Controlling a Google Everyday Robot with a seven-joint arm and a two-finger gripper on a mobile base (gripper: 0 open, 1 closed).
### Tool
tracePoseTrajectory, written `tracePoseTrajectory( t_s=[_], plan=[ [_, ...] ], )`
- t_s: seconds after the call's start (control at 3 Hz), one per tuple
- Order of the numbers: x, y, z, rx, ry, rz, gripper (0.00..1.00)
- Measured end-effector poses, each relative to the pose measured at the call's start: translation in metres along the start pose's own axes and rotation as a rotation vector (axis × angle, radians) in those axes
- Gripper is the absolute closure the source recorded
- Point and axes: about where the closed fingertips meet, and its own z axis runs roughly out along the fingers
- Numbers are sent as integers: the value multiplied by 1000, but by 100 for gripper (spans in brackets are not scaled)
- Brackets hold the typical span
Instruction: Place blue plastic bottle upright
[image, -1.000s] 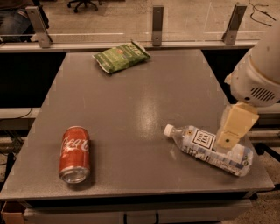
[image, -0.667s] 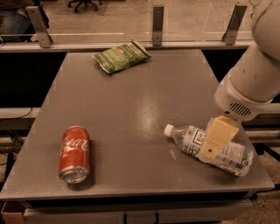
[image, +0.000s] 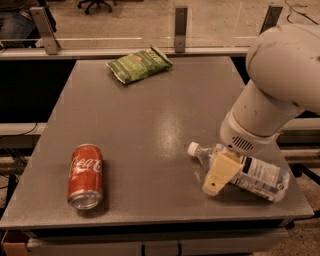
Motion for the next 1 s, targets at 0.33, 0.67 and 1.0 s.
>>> tracePoseTrajectory(
  t_s=[0.33,0.67,1.0],
  plan=[
    [-2,4,11,-24,-4,28,41],
    [-5,3,11,-23,-11,31,64],
    [-6,2,9,-23,-11,31,87]
  ],
)
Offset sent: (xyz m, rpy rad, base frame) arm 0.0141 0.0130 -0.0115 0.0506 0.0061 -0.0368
